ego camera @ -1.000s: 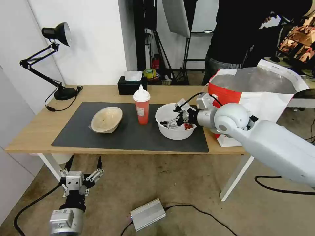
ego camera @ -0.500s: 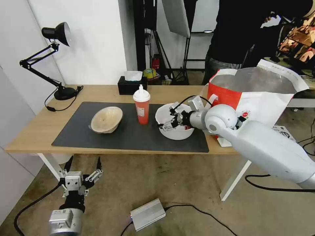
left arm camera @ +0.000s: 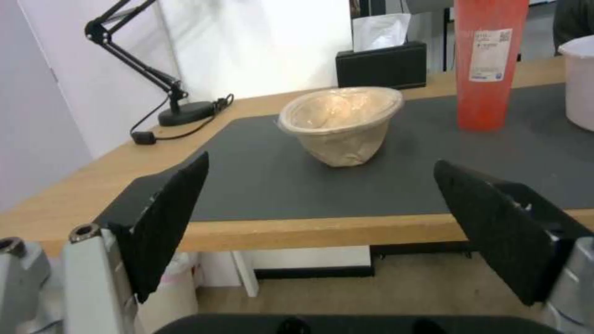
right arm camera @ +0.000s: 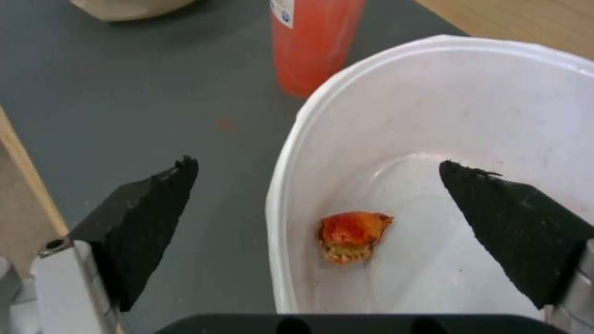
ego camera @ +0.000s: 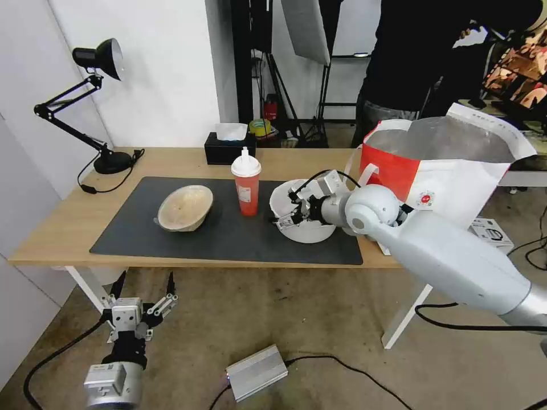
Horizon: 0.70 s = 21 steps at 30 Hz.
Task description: Pick up the trash from the table and place it into the takeout bag.
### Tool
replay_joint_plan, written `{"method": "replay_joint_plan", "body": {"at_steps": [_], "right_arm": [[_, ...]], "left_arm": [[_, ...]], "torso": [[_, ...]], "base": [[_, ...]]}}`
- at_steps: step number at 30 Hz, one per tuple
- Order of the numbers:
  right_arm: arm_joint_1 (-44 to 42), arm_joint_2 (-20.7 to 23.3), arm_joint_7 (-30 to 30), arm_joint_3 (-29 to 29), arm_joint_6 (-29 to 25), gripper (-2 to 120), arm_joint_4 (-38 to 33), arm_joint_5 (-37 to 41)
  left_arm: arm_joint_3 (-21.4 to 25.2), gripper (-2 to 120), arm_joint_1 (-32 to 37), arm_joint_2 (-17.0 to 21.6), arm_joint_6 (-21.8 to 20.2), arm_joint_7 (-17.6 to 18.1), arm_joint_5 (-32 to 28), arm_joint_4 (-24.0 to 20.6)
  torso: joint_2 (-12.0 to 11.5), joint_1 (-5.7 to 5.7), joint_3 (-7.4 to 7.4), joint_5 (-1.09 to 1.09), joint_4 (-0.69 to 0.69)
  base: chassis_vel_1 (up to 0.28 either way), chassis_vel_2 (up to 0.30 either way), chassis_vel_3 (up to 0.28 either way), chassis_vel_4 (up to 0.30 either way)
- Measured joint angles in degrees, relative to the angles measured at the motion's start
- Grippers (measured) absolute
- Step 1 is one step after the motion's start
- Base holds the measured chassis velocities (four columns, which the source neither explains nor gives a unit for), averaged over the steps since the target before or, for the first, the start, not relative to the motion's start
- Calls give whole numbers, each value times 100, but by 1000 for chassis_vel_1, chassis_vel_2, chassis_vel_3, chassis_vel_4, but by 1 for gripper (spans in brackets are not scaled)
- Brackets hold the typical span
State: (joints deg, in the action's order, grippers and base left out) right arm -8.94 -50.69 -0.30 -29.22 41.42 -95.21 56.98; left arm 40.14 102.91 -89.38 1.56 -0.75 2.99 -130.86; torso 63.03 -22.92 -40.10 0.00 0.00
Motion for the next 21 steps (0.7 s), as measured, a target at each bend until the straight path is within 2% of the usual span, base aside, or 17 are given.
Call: {"method": "replay_joint_plan", "body": {"at_steps": [21], "right_arm": [[-25, -127, 257, -167, -3, 100, 264, -55]], "left_arm": [[15, 98, 18, -13, 10, 1, -10, -26]], "torso": [[0, 0, 0, 0, 0]], "base": [[0, 0, 0, 0]]}}
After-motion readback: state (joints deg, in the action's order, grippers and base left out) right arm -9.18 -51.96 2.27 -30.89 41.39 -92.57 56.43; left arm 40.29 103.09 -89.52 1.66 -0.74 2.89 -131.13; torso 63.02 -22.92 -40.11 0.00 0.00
